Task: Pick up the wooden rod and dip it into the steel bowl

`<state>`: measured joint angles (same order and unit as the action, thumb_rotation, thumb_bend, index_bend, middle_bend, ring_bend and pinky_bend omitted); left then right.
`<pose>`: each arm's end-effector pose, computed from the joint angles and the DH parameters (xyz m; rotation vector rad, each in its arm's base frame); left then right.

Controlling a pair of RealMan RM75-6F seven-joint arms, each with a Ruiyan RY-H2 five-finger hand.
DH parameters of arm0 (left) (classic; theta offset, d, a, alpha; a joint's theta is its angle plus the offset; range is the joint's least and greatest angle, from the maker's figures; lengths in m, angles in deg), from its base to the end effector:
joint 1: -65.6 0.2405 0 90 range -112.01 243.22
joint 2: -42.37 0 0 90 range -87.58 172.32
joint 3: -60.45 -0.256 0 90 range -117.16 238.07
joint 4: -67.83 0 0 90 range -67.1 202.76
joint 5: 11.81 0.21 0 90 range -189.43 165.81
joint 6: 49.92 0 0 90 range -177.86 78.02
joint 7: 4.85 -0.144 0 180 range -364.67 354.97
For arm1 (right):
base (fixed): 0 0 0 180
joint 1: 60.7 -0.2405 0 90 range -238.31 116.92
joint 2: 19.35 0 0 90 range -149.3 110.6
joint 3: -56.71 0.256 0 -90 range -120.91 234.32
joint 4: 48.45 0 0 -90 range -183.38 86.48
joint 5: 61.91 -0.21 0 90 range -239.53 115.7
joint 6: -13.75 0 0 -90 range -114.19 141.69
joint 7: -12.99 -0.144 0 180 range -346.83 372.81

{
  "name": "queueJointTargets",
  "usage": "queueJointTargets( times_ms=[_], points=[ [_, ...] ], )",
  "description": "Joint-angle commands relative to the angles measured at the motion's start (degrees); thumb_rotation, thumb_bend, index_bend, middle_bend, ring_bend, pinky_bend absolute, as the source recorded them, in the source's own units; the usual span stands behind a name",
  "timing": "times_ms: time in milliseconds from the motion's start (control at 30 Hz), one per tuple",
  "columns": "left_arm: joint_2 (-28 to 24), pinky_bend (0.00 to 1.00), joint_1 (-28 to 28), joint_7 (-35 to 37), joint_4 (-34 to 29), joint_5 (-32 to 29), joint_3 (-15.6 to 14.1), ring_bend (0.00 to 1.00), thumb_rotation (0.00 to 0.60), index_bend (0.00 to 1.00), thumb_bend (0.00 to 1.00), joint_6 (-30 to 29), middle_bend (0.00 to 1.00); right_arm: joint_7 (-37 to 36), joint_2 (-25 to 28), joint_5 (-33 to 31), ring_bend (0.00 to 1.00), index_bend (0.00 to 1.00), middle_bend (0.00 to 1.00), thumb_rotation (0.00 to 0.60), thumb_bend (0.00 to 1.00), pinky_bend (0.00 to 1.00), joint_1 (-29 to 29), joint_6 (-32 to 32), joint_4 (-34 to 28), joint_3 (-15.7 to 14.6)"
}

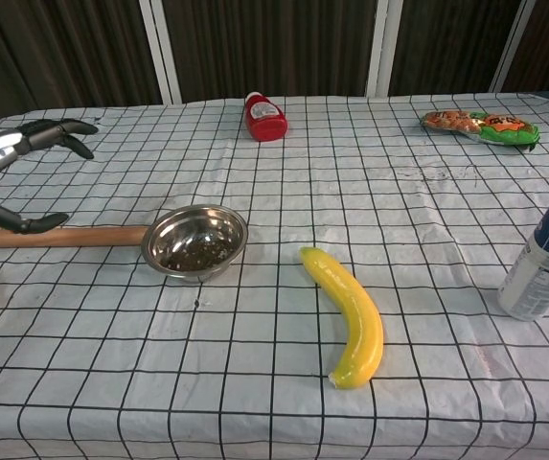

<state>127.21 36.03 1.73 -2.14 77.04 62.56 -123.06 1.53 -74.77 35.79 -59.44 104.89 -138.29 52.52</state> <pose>-0.2445 0.3070 0.0421 -1.7677 -0.8117 -1.1223 -0.3213 -0.1201 0.1965 1.5078 -0.9418 0.9125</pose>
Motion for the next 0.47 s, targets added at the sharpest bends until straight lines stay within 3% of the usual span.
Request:
queueJointTargets(
  times_ms=[33,133,333,467],
  points=[
    [-10.29,0.04,13.73,-21.54,-15.99,4.2,-7.73,0.0,0.6,0.06,0.33,-15.37,0.14,1.32,-0.36,0.02,0.0,0.0,0.0,0.6,0.37,0.0,-0.04,-0.37,-0.43,0.0],
    [-7.23,0.0,19.78,-25.3,-13.24,5.99,-9.65,0.0,0.6,0.03,0.34,-22.74,0.08,2.77,-0.79,-0.29,0.0,0.0,0.0,0.6,0.37,0.0,-0.24,-1.01,-0.9,0.15],
    [-3.31,0.0,23.06,-23.39,-7.81,7.6,-10.36,0.0,0.6,0.03,0.35,-26.47,0.07,4.6,-1.38,-0.75,0.0,0.0,0.0,0.6,0.37,0.0,-0.59,-1.96,-1.48,0.39],
    [-3.51,0.0,23.4,-21.79,-6.66,5.96,-9.39,0.0,0.6,0.03,0.35,-24.31,0.07,5.81,-1.66,-1.35,0.0,0.0,0.0,0.6,0.37,0.0,-0.36,-1.75,-1.94,0.69]
  ],
)
